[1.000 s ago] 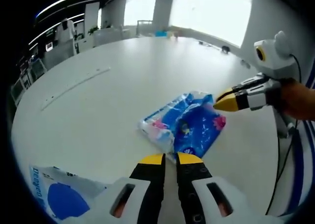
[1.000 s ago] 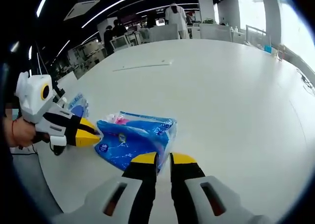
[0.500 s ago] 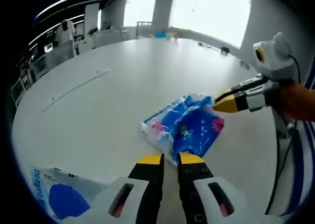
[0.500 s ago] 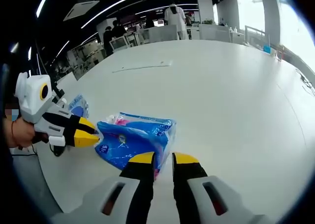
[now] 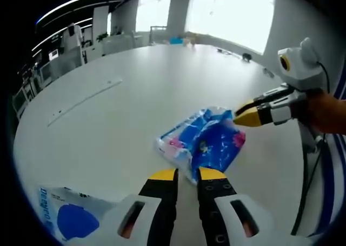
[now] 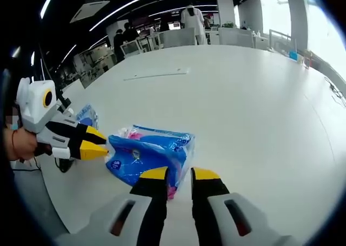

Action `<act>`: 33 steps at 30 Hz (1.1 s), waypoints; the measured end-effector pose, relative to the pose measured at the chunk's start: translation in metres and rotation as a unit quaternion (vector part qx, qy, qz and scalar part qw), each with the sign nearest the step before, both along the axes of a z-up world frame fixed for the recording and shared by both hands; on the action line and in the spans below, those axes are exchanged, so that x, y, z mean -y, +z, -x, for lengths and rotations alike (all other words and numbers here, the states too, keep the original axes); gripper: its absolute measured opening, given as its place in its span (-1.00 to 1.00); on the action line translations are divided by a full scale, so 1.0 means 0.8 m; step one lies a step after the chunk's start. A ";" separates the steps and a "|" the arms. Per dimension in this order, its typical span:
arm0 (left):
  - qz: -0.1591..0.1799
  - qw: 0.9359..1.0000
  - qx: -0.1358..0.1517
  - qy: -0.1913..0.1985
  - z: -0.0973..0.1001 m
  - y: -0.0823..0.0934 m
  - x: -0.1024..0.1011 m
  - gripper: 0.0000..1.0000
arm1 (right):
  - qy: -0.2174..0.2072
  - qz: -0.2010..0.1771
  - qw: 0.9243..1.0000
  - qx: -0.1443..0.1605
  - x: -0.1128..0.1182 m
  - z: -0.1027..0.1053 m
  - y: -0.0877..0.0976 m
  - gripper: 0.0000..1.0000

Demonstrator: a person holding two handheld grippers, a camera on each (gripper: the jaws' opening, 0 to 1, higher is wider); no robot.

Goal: Arrange the tabletop items into an orderly group along one side of the table until the central work area is clear of visible clutter.

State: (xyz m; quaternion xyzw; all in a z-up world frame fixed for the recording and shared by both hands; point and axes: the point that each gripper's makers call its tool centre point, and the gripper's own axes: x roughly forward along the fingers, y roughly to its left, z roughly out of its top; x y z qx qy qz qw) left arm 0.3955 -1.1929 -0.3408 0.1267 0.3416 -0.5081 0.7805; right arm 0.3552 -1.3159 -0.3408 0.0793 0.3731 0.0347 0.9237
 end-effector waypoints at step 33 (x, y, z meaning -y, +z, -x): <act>0.010 1.000 0.012 0.004 -0.004 0.020 -0.004 -0.76 | -0.004 0.008 1.000 0.009 0.000 0.001 0.015 -0.64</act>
